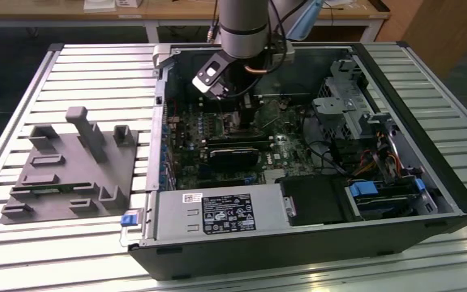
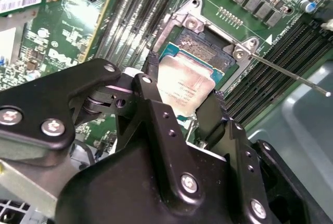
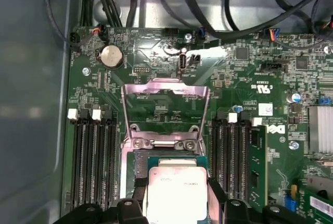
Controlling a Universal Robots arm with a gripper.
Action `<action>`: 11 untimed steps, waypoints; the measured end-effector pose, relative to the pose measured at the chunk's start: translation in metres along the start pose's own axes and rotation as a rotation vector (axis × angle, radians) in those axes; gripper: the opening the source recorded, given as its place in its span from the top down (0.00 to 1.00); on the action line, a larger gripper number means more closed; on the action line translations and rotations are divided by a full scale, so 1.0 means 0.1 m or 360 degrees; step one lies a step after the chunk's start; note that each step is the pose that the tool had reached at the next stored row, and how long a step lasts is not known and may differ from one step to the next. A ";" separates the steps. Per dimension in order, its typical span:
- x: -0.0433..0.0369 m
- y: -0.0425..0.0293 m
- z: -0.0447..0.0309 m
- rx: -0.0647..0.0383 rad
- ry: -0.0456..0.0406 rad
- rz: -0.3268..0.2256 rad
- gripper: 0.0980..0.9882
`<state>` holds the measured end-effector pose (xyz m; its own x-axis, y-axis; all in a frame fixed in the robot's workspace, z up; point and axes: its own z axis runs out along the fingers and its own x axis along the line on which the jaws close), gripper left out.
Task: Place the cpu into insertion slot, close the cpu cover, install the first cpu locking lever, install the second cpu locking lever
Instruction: 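Place the cpu into insertion slot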
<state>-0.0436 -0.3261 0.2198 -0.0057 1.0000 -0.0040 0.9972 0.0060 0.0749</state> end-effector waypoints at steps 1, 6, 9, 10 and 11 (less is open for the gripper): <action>0.011 -0.003 0.006 0.0000 0.0000 -0.0001 0.51; 0.055 -0.021 0.038 0.0000 0.0000 -0.0003 0.51; 0.057 -0.027 0.068 0.0000 0.0000 -0.0003 0.51; 0.057 -0.029 0.080 0.0000 0.0000 -0.0003 0.51; 0.058 -0.031 0.092 0.0000 0.0000 -0.0003 0.51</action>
<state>-0.0460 -0.3204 0.2104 -0.0078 1.0000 -0.0040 0.9972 0.0081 0.0749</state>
